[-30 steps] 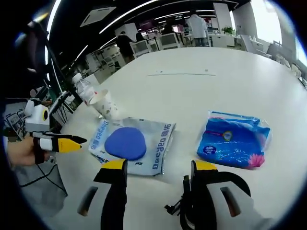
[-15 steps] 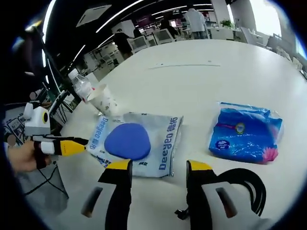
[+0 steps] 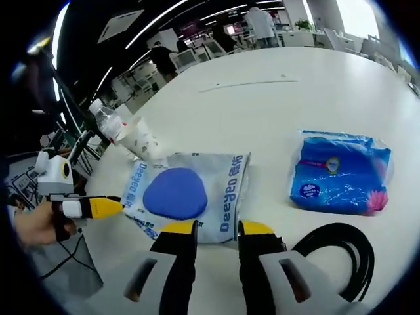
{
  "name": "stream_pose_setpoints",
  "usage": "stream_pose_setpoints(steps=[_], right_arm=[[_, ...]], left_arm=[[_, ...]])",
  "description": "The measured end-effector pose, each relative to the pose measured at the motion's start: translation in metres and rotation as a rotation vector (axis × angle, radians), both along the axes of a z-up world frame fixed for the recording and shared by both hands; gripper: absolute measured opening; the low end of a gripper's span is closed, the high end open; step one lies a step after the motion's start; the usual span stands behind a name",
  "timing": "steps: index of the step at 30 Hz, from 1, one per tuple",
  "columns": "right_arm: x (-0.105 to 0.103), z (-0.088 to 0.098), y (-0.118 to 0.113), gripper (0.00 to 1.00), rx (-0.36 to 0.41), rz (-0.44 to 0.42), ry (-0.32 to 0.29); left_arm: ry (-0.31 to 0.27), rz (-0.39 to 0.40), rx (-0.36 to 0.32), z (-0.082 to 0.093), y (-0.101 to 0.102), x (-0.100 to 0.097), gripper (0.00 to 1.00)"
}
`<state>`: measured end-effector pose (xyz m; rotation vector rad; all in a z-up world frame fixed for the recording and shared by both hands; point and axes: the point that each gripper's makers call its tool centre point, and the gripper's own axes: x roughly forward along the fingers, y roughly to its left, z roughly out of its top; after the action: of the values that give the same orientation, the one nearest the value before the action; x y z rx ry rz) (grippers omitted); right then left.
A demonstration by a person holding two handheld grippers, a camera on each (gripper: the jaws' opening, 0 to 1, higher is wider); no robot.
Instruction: Arrange the tabletop items into an orderly group along one side of the table until the central work area is clear of visible clutter.
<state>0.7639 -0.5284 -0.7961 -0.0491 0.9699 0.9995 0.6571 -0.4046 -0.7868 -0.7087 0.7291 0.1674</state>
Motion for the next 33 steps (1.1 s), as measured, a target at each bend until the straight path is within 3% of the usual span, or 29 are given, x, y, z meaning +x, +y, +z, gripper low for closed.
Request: stream_pose_setpoints(steps=[5,12,16,20,23,26,33], right_arm=[[0.003,-0.002,-0.001,0.07,-0.01,-0.017,-0.006],[0.001,-0.003,-0.004,0.01,-0.003,-0.032,0.001],[0.0,-0.003,-0.002,0.0,-0.001,-0.028,0.0],[0.002,-0.004,-0.002,0.0,-0.002,-0.018,-0.006],[0.0,-0.003,-0.003,0.0,-0.001,-0.009,-0.009],[-0.004,0.005,-0.004,0.0,-0.021,0.044,-0.082],[0.003,0.012,-0.011,0.0,-0.001,0.008,-0.107]], left_arm=[[0.034,-0.013,0.042,-0.008,0.005,-0.002,0.33],[0.059,0.01,0.069,-0.015,0.015,-0.006,0.1],[0.059,0.014,0.059,-0.015,0.015,-0.007,0.04],[0.063,0.03,0.054,-0.013,0.015,-0.007,0.02],[0.063,0.009,0.09,-0.011,0.014,-0.007,0.0],[0.059,-0.017,0.117,-0.006,0.011,-0.006,0.0],[0.04,-0.063,0.158,0.004,0.005,0.001,0.0]])
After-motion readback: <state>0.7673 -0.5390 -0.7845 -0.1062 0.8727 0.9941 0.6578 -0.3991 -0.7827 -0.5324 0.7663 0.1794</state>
